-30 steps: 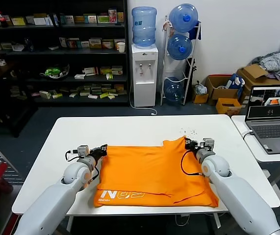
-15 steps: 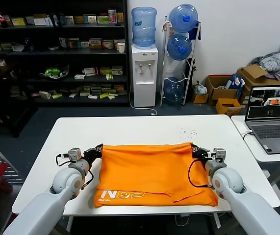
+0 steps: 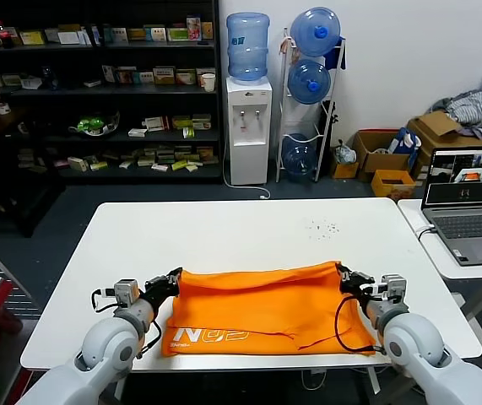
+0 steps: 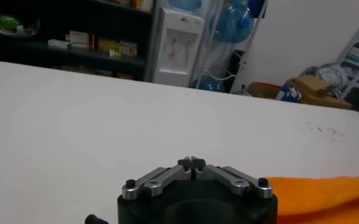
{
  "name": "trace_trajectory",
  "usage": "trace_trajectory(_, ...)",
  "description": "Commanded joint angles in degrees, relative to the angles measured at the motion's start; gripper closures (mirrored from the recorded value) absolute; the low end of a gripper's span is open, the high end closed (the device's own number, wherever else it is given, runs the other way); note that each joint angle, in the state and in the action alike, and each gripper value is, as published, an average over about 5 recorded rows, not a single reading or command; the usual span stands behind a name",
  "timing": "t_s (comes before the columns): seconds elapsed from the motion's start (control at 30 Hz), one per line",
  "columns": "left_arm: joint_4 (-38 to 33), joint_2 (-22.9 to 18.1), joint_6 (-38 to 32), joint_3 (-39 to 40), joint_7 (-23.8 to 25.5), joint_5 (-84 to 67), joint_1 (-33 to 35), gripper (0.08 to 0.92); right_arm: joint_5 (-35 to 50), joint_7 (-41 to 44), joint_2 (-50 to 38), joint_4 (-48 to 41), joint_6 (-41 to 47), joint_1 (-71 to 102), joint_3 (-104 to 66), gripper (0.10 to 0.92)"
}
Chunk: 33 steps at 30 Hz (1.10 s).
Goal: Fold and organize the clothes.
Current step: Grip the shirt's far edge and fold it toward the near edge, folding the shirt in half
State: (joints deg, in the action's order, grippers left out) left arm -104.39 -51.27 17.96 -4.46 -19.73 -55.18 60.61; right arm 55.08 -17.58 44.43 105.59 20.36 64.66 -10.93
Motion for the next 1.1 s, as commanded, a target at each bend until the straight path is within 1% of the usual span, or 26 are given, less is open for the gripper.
trace_trajectory(0.03,-6.01,1.37,0.05,-0.52,-1.95,-0.4,5.79,0.909,0.93,-3.15,-3.22,8.14,1.79,7.99,-3.51,0.901)
trace_trajectory(0.33,-8.05,2.09,0.14,-0.88,-3.09,-0.38,8.62,0.909,1.09,-3.46,-3.68,9.2,2.26,12.01,-6.09,0.901)
trace_trajectory(0.6,-8.02,2.14,0.29,-0.97,-3.03,0.87,9.85,0.909,0.47,-3.81,-3.16,9.66,2.49,13.5,-6.04,0.901)
trace_trajectory(0.73,-8.55,2.31,2.07,-1.18,-2.89,0.81,10.12,0.909,-0.3,-3.61,-3.41,10.01,3.02,14.29,-6.17,0.898)
trace_trajectory(0.77,-8.78,2.38,2.61,-1.28,-2.81,0.87,10.27,0.909,-0.41,-3.42,-3.55,10.18,3.17,14.59,-6.37,0.888)
trace_trajectory(0.87,-9.75,2.67,3.55,-1.61,-2.87,0.96,11.05,0.876,-0.57,-2.86,-3.87,10.6,3.37,15.44,-7.19,0.826)
trace_trajectory(0.97,-10.49,2.74,4.23,-1.99,-3.62,0.97,11.82,0.8,-0.68,-2.83,-3.9,10.67,3.33,15.91,-7.89,0.749)
trace_trajectory(1.1,-10.23,2.28,4.72,-2.56,-4.36,1.3,12.49,0.679,-1.1,-2.89,-3.76,10.53,2.98,16.66,-9.05,0.636)
